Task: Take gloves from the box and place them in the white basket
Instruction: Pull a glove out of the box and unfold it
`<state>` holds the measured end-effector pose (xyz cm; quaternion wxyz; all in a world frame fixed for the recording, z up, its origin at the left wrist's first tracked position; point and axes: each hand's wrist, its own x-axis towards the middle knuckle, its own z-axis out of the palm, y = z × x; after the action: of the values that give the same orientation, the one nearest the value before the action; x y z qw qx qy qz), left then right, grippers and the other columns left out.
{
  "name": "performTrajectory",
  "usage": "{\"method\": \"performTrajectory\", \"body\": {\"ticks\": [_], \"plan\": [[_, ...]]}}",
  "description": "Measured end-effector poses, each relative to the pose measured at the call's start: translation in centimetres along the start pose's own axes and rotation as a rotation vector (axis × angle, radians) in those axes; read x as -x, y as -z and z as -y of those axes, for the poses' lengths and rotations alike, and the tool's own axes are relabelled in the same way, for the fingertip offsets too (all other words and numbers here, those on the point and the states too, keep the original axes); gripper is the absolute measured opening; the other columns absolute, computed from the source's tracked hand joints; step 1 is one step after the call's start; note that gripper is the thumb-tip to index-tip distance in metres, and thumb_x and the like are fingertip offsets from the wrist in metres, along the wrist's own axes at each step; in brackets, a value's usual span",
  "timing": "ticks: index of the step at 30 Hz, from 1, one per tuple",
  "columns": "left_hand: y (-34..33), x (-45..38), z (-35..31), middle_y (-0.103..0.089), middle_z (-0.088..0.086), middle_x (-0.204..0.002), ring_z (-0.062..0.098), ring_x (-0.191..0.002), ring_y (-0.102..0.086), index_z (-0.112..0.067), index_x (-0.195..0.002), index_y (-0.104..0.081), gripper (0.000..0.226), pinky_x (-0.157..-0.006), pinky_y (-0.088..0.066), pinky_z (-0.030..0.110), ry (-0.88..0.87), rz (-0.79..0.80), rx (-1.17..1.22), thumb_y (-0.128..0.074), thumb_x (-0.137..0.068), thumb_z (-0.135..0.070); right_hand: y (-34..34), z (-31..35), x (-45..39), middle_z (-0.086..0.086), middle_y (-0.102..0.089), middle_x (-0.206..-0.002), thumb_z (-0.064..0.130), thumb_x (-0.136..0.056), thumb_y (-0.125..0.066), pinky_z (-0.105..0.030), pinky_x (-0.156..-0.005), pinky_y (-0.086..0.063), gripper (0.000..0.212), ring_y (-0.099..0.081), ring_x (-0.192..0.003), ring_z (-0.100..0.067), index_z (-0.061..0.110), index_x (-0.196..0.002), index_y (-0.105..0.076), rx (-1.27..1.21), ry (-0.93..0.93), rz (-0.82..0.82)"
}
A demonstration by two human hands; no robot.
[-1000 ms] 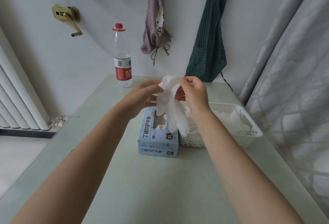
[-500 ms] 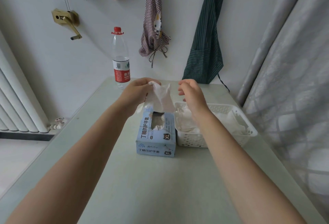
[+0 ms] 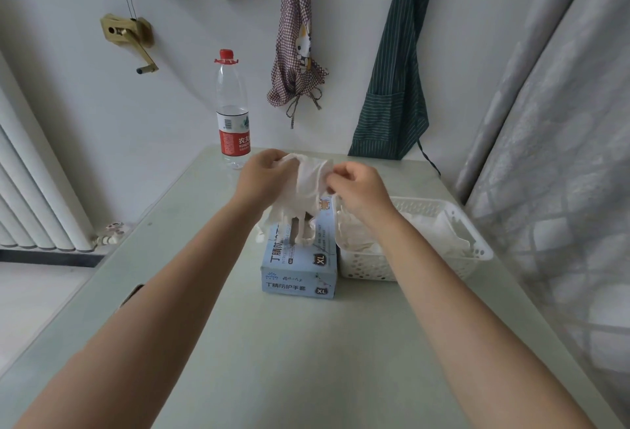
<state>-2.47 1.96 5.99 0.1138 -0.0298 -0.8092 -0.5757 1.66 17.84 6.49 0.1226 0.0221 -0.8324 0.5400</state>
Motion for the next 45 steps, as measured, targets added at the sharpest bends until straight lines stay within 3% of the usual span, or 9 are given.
{"method": "performTrajectory", "body": {"ticks": [6, 14, 17, 21, 24, 31, 36, 41, 45], "plan": [[1.6, -0.1, 1.1, -0.068, -0.003, -0.080, 0.013, -0.068, -0.061, -0.019, -0.093, -0.071, 0.008, -0.057, -0.046, 0.022, 0.047, 0.099, -0.056, -0.065, -0.088, -0.024, 1.5, 1.3, -1.8, 0.004, -0.052, -0.077, 0.014, -0.094, -0.044, -0.018, -0.056, -0.039, 0.013, -0.046, -0.067, -0.007, 0.007, -0.095, -0.055, -0.094, 0.023, -0.283], [2.2, 0.1, 0.6, -0.070, -0.008, -0.114, 0.012, -0.109, -0.064, -0.024, -0.117, -0.065, 0.038, -0.091, -0.051, 0.027, -0.096, 0.584, 0.044, -0.064, -0.082, -0.008, -0.8, 2.5, -2.0, 0.002, -0.055, -0.085, 0.013, -0.094, -0.040, -0.027, -0.066, -0.039, 0.022, -0.048, -0.074, -0.009, 0.004, -0.099, -0.059, 0.044, 0.059, -0.001], [1.8, 0.3, -0.2, -0.069, -0.014, -0.079, 0.002, -0.078, -0.064, -0.017, -0.089, -0.067, 0.003, -0.071, -0.048, 0.015, -0.115, 0.473, 0.026, -0.070, -0.088, -0.018, -0.8, 2.4, -1.9, 0.001, -0.058, -0.086, 0.019, -0.093, -0.048, -0.029, -0.068, -0.039, 0.018, -0.049, -0.075, -0.010, 0.007, -0.096, -0.062, 0.066, 0.062, 0.031], [1.9, -0.2, -0.7, -0.058, -0.006, -0.064, 0.001, -0.055, -0.050, -0.008, -0.076, -0.065, 0.025, -0.055, -0.040, 0.011, -0.147, 0.244, 0.040, -0.069, -0.089, -0.030, 0.4, 2.4, -1.6, 0.002, -0.061, -0.093, 0.046, -0.084, -0.070, -0.028, -0.072, -0.046, 0.038, -0.057, -0.081, -0.009, 0.015, -0.103, -0.062, 0.059, 0.030, 0.131], [1.9, 0.0, -1.9, -0.062, 0.002, -0.059, 0.010, -0.050, -0.057, -0.005, -0.080, -0.065, 0.030, -0.058, -0.048, 0.020, -0.158, 0.191, 0.138, -0.067, -0.091, -0.032, 1.2, 2.7, -1.5, 0.003, -0.056, -0.079, 0.033, -0.088, -0.065, -0.027, -0.062, -0.044, 0.022, -0.054, -0.070, -0.011, 0.012, -0.090, -0.060, 0.173, 0.047, 0.166], [1.7, 1.0, -2.7, -0.069, 0.004, -0.088, 0.019, -0.081, -0.064, -0.020, -0.092, -0.069, 0.015, -0.076, -0.057, 0.033, -0.153, 0.452, -0.139, -0.077, -0.080, -0.015, 2.2, 5.2, -1.4, 0.003, -0.045, -0.065, 0.025, -0.094, -0.048, -0.028, -0.057, -0.032, 0.025, -0.041, -0.061, -0.013, 0.005, -0.080, -0.055, 0.174, 0.088, 0.002], [1.7, 2.1, -3.0, -0.073, 0.004, -0.088, 0.018, -0.085, -0.069, -0.014, -0.090, -0.070, 0.023, -0.082, -0.055, 0.032, -0.084, 0.282, -0.079, -0.051, -0.087, -0.001, 3.6, 5.5, -0.6, 0.004, -0.056, -0.081, 0.021, -0.091, -0.054, -0.025, -0.060, -0.038, 0.012, -0.049, -0.070, -0.009, 0.011, -0.096, -0.060, 0.185, 0.134, -0.046], [0.7, 3.5, -4.3, -0.069, -0.002, -0.107, 0.012, -0.096, -0.066, -0.020, -0.115, -0.063, 0.035, -0.082, -0.055, 0.029, -0.185, 0.429, -0.040, -0.076, -0.083, -0.027, 3.2, 6.5, -0.1, 0.008, -0.055, -0.071, 0.024, -0.090, -0.056, -0.024, -0.056, -0.036, 0.008, -0.049, -0.063, -0.006, 0.018, -0.086, -0.060, 0.252, 0.181, -0.014], [0.4, 3.9, -4.4, -0.066, 0.001, -0.098, 0.016, -0.084, -0.063, -0.017, -0.106, -0.063, 0.025, -0.067, -0.052, 0.025, -0.176, 0.183, -0.049, -0.063, -0.083, -0.008, 3.4, 7.4, 0.2, 0.009, -0.051, -0.064, 0.022, -0.089, -0.057, -0.024, -0.056, -0.038, 0.015, -0.046, -0.060, -0.007, 0.019, -0.074, -0.057, 0.219, 0.211, -0.054]]}}
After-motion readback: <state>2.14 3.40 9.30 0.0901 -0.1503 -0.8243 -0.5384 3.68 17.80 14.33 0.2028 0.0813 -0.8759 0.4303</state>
